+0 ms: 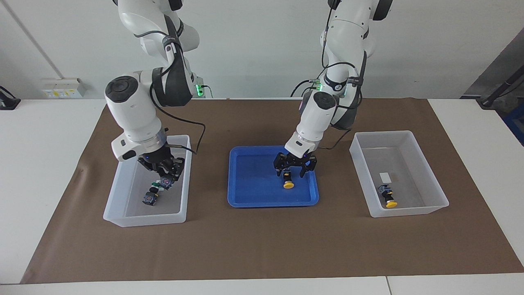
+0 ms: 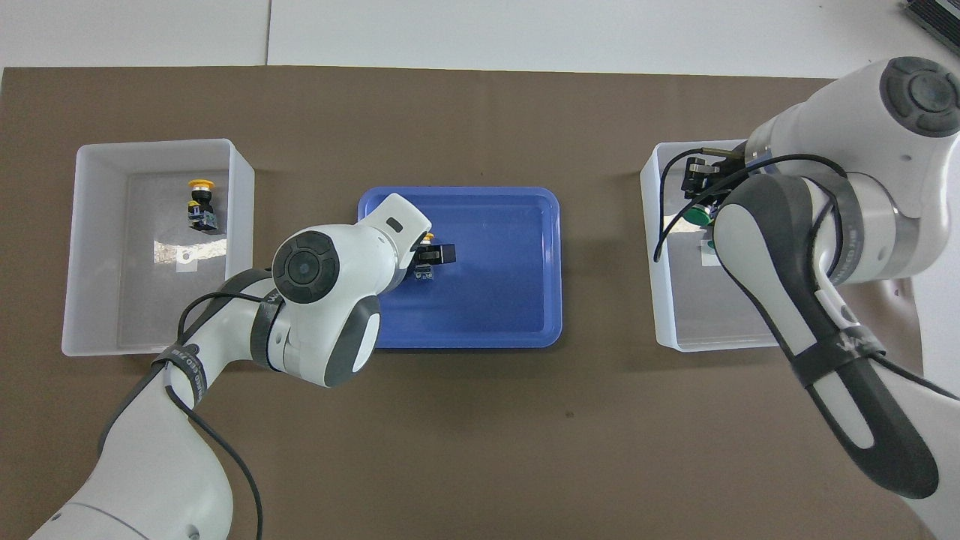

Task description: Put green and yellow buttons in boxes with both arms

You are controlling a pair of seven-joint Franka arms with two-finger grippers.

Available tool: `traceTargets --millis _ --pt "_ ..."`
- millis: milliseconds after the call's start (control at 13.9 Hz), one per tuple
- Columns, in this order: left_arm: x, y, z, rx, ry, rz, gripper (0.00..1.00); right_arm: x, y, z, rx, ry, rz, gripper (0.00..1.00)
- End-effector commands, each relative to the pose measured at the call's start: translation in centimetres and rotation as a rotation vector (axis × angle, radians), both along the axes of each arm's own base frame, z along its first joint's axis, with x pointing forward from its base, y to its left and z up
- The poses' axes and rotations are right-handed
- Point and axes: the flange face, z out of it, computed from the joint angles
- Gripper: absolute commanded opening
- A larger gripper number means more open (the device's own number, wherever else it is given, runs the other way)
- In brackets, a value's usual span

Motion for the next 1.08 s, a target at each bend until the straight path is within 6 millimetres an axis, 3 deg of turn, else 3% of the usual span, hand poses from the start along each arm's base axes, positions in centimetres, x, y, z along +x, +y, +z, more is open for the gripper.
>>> traceTargets --millis 0,430,645,717,789,861,932,1004 --pt "-0.9 0.2 -0.3 0.003 -0.009 0.008 1.0 -3.0 -2.1 -1.4 -0.006 0.037 0.061 0.0" --pt "-1.6 -1.6 -1.0 -0.019 -0.027 0.028 1.0 -6.9 -3.1 -6.9 -0.001 0.012 0.033 0.0" --pt "-1.8 -1.4 -1.3 -0.014 -0.021 0.025 0.51 -7.7 -3.1 -8.7 0.006 0.004 0.021 0.0" --pt "-2.0 -1.4 -1.5 -0.011 -0.016 0.025 0.31 -7.8 -3.2 -9.1 0.006 -0.002 0.02 0.06" --pt "-2.0 -1.3 -1.5 -0.008 -0.011 0.025 0.15 -7.9 -3.2 -9.6 0.005 -0.002 0.019 0.38" --pt "-2.0 -1.3 -1.4 -0.007 -0.009 0.026 0.1 -7.8 -3.2 -9.7 0.005 0.0 0.019 0.82" --pt "-2.0 -1.2 -1.3 -0.008 -0.011 0.027 0.08 -7.8 -3.2 -9.6 0.005 -0.002 0.018 1.0" --pt "-1.6 -0.7 -0.7 -0.012 -0.017 0.036 0.07 -7.5 -3.2 -9.2 0.005 -0.01 0.018 1.0"
